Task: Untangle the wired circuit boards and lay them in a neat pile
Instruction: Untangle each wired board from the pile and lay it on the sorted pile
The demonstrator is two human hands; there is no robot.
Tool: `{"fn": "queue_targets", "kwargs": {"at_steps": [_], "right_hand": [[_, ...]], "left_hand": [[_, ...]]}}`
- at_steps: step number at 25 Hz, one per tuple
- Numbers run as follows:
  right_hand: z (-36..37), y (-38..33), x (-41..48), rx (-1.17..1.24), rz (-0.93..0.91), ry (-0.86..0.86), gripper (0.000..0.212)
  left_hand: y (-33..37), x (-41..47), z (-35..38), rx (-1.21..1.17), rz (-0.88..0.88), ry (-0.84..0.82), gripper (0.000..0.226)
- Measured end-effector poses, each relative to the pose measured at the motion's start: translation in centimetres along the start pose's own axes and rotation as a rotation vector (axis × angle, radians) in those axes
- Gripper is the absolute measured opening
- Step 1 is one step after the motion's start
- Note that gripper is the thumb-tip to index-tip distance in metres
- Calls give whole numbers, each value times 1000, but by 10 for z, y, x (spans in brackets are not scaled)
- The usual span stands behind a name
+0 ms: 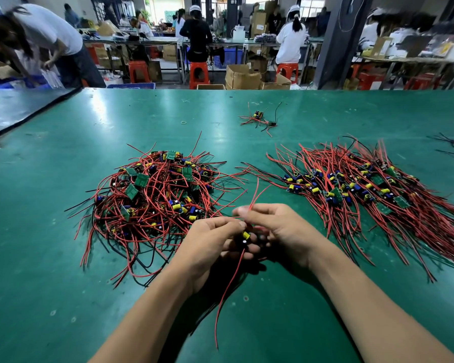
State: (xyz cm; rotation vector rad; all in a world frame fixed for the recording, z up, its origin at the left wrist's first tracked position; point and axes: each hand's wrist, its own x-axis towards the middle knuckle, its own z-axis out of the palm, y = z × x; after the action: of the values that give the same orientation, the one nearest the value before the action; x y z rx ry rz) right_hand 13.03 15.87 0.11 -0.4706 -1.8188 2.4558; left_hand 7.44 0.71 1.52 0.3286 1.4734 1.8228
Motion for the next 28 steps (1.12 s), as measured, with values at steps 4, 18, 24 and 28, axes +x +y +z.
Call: {"fn": "queue_targets", "kwargs": {"at_steps": [4,18,24,28], "right_hand": [[1,-2,-1,-185,-60,98,28],[-24,-13,14,-76,-331,624,33],[-17,-18,3,-49,-270,516,29],[-13,-15,4,-197,-284,543,76]], "left_hand": [[-1,1,-1,16,3,-6,14],[-3,0,-1,67,-37,-83,13],[1,4,-1,-50,-44,-38,42],[7,7,-4,-189,-91,-50,68]]}}
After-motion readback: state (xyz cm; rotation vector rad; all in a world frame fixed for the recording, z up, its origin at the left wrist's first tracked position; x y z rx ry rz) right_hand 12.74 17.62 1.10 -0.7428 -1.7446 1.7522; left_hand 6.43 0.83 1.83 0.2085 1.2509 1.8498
